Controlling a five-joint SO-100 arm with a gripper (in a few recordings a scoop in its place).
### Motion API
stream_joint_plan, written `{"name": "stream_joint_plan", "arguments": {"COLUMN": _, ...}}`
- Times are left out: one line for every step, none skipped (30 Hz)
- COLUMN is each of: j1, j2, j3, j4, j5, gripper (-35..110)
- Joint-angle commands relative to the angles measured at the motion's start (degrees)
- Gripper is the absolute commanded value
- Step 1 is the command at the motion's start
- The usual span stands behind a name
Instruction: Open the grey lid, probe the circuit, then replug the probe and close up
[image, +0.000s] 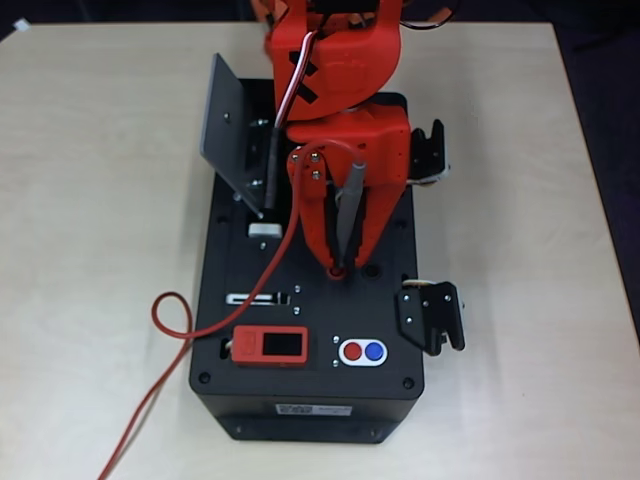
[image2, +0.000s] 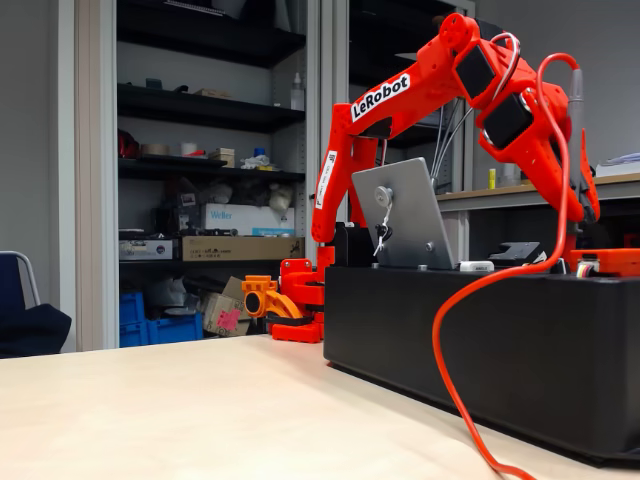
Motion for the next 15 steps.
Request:
{"name": "stream_joint_plan", "arguments": {"j1": -0.7, "j2": 1.5, "j3": -0.9, "j4": 0.1, "j5": -0.8, "gripper": 0}}
{"name": "stream_joint_plan", "arguments": {"j1": -0.7, "j2": 1.6, "j3": -1.0, "j4": 0.1, "j5": -1.1, "gripper": 0}}
{"name": "stream_joint_plan", "arguments": {"j1": -0.6, "j2": 1.7, "j3": -1.1, "j4": 0.3, "j5": -1.2, "gripper": 0}}
{"name": "stream_joint_plan", "arguments": {"j1": -0.5, "j2": 1.8, "j3": -1.3, "j4": 0.4, "j5": -1.6, "gripper": 0}}
{"name": "stream_joint_plan", "arguments": {"j1": -0.4, "j2": 1.8, "j3": -1.6, "j4": 0.4, "j5": -1.8, "gripper": 0}}
{"name": "stream_joint_plan", "arguments": {"j1": -0.4, "j2": 1.9, "j3": -1.8, "j4": 0.7, "j5": -1.9, "gripper": 0}}
{"name": "stream_joint_plan", "arguments": {"j1": -0.4, "j2": 2.0, "j3": -1.9, "j4": 0.9, "j5": -2.1, "gripper": 0}}
{"name": "stream_joint_plan", "arguments": {"j1": -0.3, "j2": 2.1, "j3": -2.1, "j4": 1.1, "j5": -2.2, "gripper": 0}}
{"name": "stream_joint_plan", "arguments": {"j1": -0.3, "j2": 2.3, "j3": -2.2, "j4": 1.1, "j5": -2.4, "gripper": 0}}
{"name": "stream_joint_plan", "arguments": {"j1": -0.2, "j2": 2.4, "j3": -2.5, "j4": 1.4, "j5": -2.5, "gripper": 0}}
{"name": "stream_joint_plan", "arguments": {"j1": -0.1, "j2": 2.5, "j3": -3.0, "j4": 1.8, "j5": -2.7, "gripper": 0}}
{"name": "stream_joint_plan", "arguments": {"j1": 0.1, "j2": 2.5, "j3": -3.6, "j4": 2.3, "j5": -3.1, "gripper": 0}}
{"name": "stream_joint_plan", "arguments": {"j1": 0.3, "j2": 2.5, "j3": -4.2, "j4": 2.6, "j5": -3.3, "gripper": 0}}
{"name": "stream_joint_plan", "arguments": {"j1": 0.4, "j2": 2.5, "j3": -5.2, "j4": 3.1, "j5": -3.9, "gripper": 0}}
{"name": "stream_joint_plan", "arguments": {"j1": 0.6, "j2": 2.5, "j3": -6.1, "j4": 3.8, "j5": -4.1, "gripper": 0}}
